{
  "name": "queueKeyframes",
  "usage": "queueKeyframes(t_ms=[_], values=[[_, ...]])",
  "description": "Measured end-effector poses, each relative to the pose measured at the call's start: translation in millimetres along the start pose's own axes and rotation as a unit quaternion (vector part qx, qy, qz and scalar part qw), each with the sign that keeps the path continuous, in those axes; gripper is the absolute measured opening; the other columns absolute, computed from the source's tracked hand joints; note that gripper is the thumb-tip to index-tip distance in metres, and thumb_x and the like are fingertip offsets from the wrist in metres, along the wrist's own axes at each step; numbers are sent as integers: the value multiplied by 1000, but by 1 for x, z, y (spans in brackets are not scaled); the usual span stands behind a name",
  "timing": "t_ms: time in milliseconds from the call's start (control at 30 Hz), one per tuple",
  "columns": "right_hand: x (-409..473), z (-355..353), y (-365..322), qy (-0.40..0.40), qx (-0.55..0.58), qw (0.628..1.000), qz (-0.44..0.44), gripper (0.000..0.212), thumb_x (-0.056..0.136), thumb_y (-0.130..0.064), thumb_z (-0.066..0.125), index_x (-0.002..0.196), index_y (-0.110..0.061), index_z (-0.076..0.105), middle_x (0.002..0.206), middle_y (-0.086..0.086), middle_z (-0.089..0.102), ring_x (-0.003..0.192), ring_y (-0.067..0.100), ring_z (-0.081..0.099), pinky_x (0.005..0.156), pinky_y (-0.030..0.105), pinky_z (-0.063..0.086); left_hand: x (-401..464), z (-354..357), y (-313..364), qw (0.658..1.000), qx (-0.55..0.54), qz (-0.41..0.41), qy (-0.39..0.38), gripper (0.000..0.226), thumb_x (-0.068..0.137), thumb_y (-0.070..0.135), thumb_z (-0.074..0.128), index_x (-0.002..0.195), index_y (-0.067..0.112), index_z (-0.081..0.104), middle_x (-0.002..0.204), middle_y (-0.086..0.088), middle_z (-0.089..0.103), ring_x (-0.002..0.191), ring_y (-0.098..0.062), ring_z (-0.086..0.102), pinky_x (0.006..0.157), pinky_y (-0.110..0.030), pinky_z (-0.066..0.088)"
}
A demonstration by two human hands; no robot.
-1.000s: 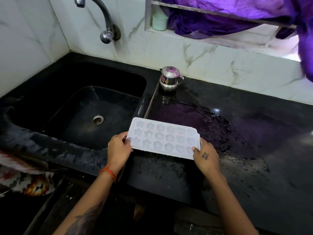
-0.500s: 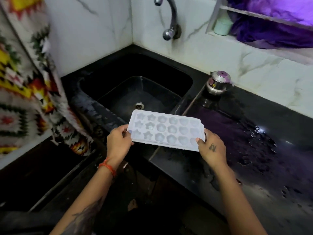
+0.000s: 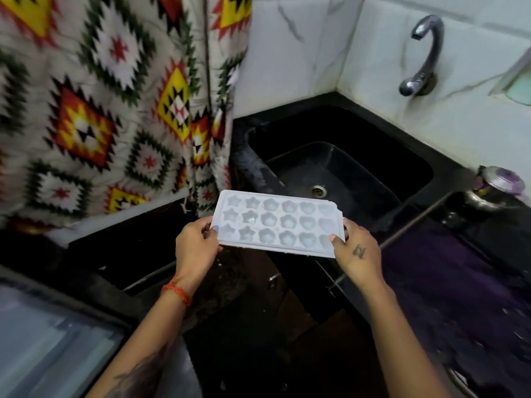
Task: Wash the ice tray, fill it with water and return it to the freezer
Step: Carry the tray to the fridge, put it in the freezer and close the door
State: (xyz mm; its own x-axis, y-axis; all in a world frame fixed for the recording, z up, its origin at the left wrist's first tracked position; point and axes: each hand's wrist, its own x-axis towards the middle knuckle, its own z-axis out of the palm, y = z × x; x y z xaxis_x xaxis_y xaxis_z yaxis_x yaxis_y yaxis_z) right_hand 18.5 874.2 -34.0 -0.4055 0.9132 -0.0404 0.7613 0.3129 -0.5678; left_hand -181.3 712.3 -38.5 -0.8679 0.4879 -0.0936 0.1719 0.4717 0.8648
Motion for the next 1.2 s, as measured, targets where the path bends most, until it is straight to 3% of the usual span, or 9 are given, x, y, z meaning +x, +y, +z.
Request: queueKeyframes(t_ms=[333,467,700,867,1033,1200], values=[[-16,60,-90,-57,-6,993,-107,38,90,-25,56,127,-16,56,117,9,62,107,28,56,85,34,41,-6,-99,-55,994,-12,-50,98,28,93,6,48,115,12,65,84,1,65,59,-10,62,56,-20,45],[-27,84,-122,-90,6,984,-155,38,90,-26,56,127,-20,56,118,9,61,107,28,57,80,31,41,-18,-133,-79,986,-21,-84,145,29,93,7,48,117,12,64,86,3,64,60,-13,64,64,-26,49],[-46,121,-176,-142,-5,961,-239,39,90,-26,57,129,-21,55,117,10,62,105,31,58,80,34,42,-50,-182,-114,963,-30,-135,232,27,92,7,49,112,12,66,80,-3,66,53,-9,58,52,-20,39],[-59,148,-211,-185,-2,931,-314,35,89,-25,58,124,-20,59,115,9,64,107,28,56,78,32,41,-78,-208,-136,934,-41,-179,308,26,92,8,50,111,13,67,85,-5,69,55,-10,62,47,-8,39],[-76,174,-245,-243,4,892,-382,36,88,-26,58,124,-21,58,112,9,63,101,28,58,75,31,40,-108,-228,-154,893,-51,-220,390,26,91,7,50,108,14,68,85,-7,70,40,1,57,50,-4,40],[-99,196,-276,-297,3,845,-444,37,88,-27,58,124,-21,58,114,9,63,98,28,59,81,34,44,-145,-239,-160,850,-67,-251,459,26,91,6,50,111,10,66,86,-4,67,41,8,56,50,-1,39]])
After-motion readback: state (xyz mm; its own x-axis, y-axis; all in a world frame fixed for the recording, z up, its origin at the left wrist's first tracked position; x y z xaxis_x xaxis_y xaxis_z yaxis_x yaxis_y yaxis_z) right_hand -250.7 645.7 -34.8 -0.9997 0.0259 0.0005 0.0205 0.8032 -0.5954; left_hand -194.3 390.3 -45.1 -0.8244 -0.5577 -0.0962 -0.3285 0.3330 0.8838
